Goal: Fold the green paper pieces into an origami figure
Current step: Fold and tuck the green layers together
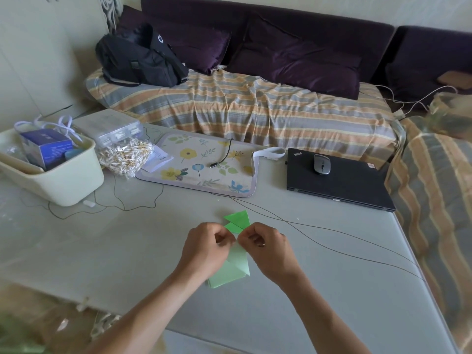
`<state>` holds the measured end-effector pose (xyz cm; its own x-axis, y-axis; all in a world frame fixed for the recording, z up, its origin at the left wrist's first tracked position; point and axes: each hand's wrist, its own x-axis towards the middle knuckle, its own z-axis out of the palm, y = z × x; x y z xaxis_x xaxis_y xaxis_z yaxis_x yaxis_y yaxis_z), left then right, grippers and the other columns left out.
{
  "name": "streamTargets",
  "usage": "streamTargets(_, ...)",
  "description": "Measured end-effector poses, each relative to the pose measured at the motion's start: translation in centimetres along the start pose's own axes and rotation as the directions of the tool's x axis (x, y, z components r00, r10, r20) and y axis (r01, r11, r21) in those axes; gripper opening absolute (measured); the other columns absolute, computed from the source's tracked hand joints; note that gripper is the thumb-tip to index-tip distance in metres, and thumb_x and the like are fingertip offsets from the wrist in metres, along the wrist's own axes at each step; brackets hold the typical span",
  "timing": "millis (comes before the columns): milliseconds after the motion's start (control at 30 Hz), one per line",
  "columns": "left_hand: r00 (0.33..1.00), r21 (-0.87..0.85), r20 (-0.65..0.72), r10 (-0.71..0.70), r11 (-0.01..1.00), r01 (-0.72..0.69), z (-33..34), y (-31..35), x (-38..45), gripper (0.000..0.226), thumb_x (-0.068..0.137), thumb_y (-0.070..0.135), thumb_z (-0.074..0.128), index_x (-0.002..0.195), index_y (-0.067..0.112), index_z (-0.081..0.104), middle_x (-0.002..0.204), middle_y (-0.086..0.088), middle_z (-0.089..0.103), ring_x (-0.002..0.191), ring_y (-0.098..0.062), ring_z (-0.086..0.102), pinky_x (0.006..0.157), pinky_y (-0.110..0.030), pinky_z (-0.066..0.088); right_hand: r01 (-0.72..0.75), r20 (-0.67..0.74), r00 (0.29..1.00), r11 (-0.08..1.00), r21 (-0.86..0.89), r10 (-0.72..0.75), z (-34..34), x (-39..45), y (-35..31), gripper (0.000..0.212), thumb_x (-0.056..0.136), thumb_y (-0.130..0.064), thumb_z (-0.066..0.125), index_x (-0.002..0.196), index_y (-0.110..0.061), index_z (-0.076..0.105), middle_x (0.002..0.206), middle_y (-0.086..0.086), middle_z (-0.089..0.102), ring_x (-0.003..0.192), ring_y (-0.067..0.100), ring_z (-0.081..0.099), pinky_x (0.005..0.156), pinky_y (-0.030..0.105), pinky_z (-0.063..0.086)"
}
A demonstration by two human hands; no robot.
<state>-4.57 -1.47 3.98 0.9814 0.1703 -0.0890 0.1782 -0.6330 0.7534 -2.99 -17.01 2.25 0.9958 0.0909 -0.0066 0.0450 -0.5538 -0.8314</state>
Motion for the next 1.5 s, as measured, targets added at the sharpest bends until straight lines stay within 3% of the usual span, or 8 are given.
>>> streamTargets(200,1.0,0.029,-0.01,0.026,0.999,-0.026,0.3,0.0,-0.2,0.013,0.083,0.026,0.067,0.073,0.019,0.073,0.065,0.008,0.068,0.061,-0.007,0.061,0.055,-0.02,0.042,0.035,-0.03,0.999,0.999,-0.016,-0.035,0.1,-0.3,-0.3,0.009,0.085,-0.012,0.072,0.077,-0.015,0.071,0.069,-0.008,0.068,0.064,-0.003,0.059,0.062,0.008,0.043)
streamTargets(367,0.998,0.036,-0.011,0.055,0.998,-0.055,0.3,0.0,-0.3,0.009,0.08,0.024,0.068,0.074,0.023,0.074,0.069,0.012,0.071,0.068,-0.003,0.065,0.062,-0.022,0.048,0.109,-0.038,0.993,0.993,-0.044,-0.111,0.3,-0.2,-0.4,0.008,0.084,-0.008,0.071,0.077,-0.012,0.072,0.068,-0.009,0.067,0.065,-0.001,0.059,0.062,0.009,0.043)
streamTargets(500,0.996,0.04,-0.056,0.064,0.997,-0.061,0.3,0.2,-0.4,0.009,0.078,0.022,0.069,0.073,0.021,0.076,0.066,0.012,0.07,0.064,-0.001,0.064,0.053,-0.01,0.04,0.114,-0.009,0.993,0.993,-0.022,-0.114,0.0,-0.2,-0.5,0.009,0.084,-0.008,0.073,0.077,-0.013,0.073,0.068,-0.012,0.066,0.066,-0.002,0.059,0.063,0.007,0.042)
streamTargets(700,0.997,0.048,-0.027,0.071,0.996,-0.07,0.4,0.2,-0.4,0.009,0.08,0.021,0.069,0.073,0.021,0.076,0.067,0.011,0.072,0.064,-0.004,0.065,0.057,-0.016,0.043,0.061,-0.037,0.997,0.998,-0.02,-0.061,0.0,-0.2,-0.4,0.009,0.082,-0.011,0.076,0.074,-0.015,0.074,0.068,-0.006,0.069,0.065,0.001,0.058,0.062,0.011,0.043)
streamTargets(933,0.996,0.011,-0.045,0.077,0.997,-0.077,0.5,0.2,-0.2,0.009,0.085,0.021,0.071,0.078,0.021,0.076,0.071,0.014,0.071,0.066,0.001,0.063,0.055,-0.006,0.038,0.054,-0.085,0.995,0.998,-0.014,-0.055,0.0,-0.1,-0.5,0.012,0.083,-0.008,0.069,0.074,-0.014,0.068,0.067,-0.006,0.066,0.064,0.001,0.057,0.061,0.009,0.042)
streamTargets(1300,0.992,0.01,-0.034,0.125,0.992,-0.125,0.4,-0.3,0.1,0.01,0.084,0.02,0.073,0.075,0.022,0.077,0.06,0.013,0.066,0.057,0.007,0.058,0.053,-0.009,0.038,0.084,-0.055,0.995,0.996,0.025,-0.083,0.4,0.1,0.3,0.007,0.085,-0.01,0.072,0.08,-0.011,0.067,0.077,-0.008,0.069,0.077,0.006,0.063,0.068,0.008,0.046)
streamTargets(1500,0.991,-0.01,-0.003,0.13,0.991,-0.13,0.2,-0.6,0.4,0.013,0.086,0.022,0.074,0.073,0.025,0.075,0.062,0.01,0.069,0.053,0.001,0.055,0.052,-0.014,0.037,0.031,0.01,0.999,0.992,0.121,-0.033,-0.1,0.1,0.2,0.016,0.085,-0.015,0.074,0.097,-0.025,0.069,0.081,-0.008,0.071,0.074,0.007,0.065,0.072,0.015,0.051)
